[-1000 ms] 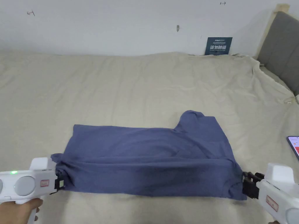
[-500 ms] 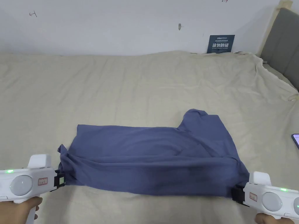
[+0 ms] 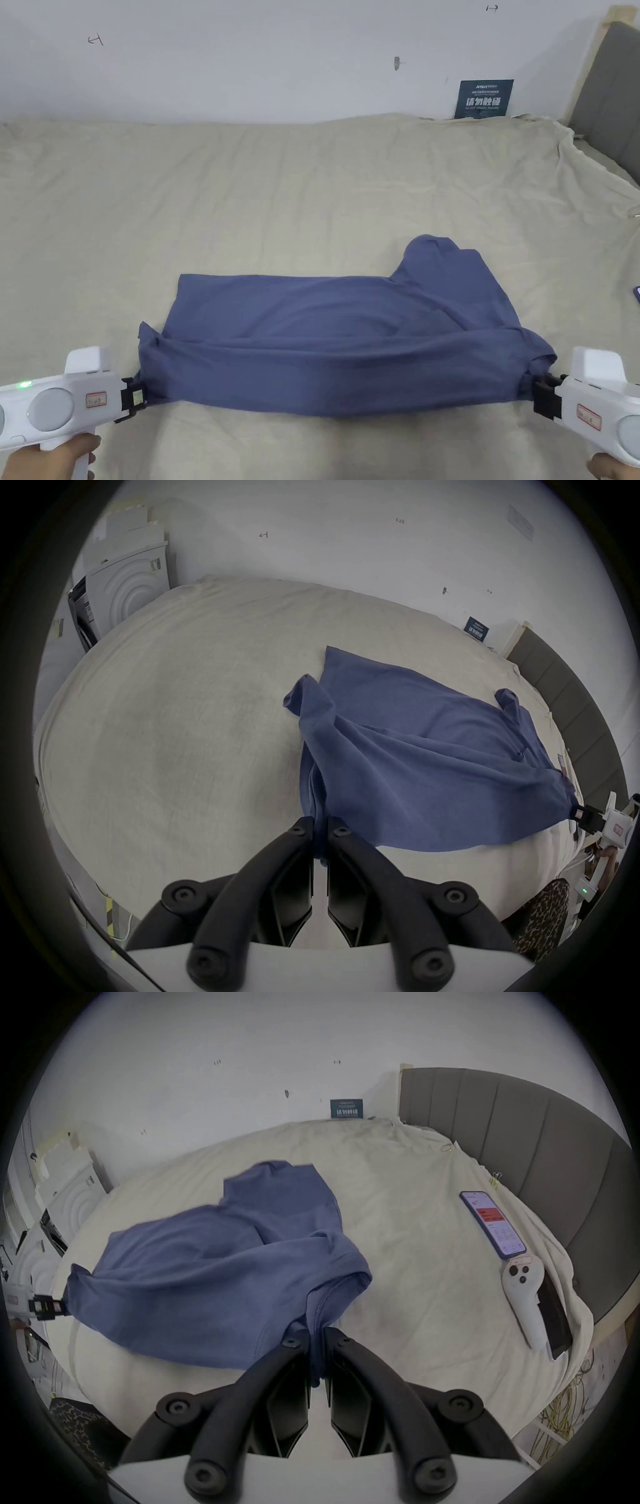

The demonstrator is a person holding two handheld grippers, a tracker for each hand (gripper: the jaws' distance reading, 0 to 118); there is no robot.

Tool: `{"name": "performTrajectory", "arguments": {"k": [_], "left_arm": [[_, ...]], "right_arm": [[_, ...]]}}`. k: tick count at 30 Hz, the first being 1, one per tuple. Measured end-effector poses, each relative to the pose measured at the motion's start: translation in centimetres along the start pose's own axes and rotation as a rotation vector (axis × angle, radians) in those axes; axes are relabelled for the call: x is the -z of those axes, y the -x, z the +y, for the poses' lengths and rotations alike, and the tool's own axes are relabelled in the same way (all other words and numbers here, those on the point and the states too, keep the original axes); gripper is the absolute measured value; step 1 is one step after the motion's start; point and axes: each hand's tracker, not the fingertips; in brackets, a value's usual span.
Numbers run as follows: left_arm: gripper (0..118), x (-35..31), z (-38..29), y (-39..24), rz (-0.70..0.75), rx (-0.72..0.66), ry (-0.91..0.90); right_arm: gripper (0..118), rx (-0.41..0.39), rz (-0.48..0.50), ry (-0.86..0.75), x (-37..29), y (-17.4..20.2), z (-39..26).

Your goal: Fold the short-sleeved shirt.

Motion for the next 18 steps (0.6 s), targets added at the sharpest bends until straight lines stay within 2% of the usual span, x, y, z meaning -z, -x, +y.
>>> {"name": "performTrajectory", "arguments": {"k": [9, 14, 18], "left_arm": [[3, -3.8, -5.8, 2.2, -0.01, -0.06, 0.038], [3, -1.6, -7.3, 3.3, 0.008, -0.08, 0.066], [3, 0.7, -8.0, 3.0, 0.054, -0.045, 0.105]], "right_arm": [[6, -0.009, 0.017, 0.042, -2.1, -1.7, -4.0], [6, 0.014, -0.015, 0.114, 0.2, -2.2, -6.8], [6, 0.037, -0.043, 0.176, 3.1, -2.8, -8.2]]}}
